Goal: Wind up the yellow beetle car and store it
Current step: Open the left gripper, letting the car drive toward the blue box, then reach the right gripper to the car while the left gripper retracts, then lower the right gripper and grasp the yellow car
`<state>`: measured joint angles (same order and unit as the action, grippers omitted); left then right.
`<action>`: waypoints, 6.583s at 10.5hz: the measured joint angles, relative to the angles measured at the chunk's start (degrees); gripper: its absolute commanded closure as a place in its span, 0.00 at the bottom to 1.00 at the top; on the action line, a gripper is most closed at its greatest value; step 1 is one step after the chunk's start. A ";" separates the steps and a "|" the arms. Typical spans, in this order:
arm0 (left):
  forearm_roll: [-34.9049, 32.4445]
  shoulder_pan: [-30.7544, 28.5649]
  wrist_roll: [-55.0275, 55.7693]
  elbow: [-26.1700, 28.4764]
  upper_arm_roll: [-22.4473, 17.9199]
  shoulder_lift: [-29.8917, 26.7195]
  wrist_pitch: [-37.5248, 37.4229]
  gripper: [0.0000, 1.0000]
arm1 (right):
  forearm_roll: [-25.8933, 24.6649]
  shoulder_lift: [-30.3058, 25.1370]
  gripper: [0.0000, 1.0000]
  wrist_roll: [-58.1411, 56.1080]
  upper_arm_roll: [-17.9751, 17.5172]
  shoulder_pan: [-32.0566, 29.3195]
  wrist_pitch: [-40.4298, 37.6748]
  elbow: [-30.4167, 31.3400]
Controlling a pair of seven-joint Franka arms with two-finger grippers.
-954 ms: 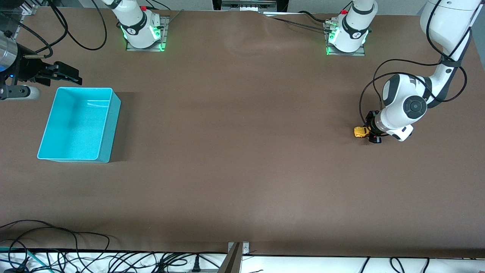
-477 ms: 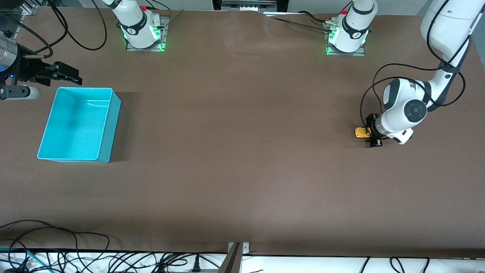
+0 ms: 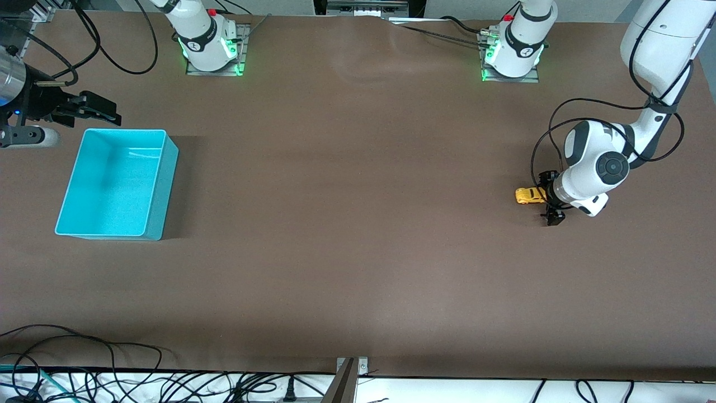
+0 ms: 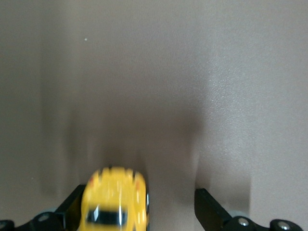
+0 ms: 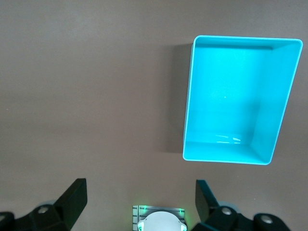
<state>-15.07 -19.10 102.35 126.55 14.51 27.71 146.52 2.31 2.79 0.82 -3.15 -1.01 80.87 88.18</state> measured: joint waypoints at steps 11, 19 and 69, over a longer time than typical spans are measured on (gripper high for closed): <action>-0.94 0.00 -29.19 -13.05 3.40 -1.45 -17.86 0.01 | 0.00 0.26 0.00 -0.74 0.00 0.00 0.30 0.00; 3.34 -0.01 -61.05 -33.89 4.60 -2.09 -44.05 0.00 | 0.04 0.64 0.00 -0.78 0.02 -0.01 0.95 0.00; 13.13 -3.76 -102.02 -49.06 5.94 -10.63 -58.50 0.00 | -2.66 8.18 1.00 -84.68 -4.94 -1.04 48.81 34.41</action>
<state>-1.94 -22.86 0.33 77.49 20.45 17.08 88.02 -0.35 10.97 -83.86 -8.09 -2.06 129.67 122.58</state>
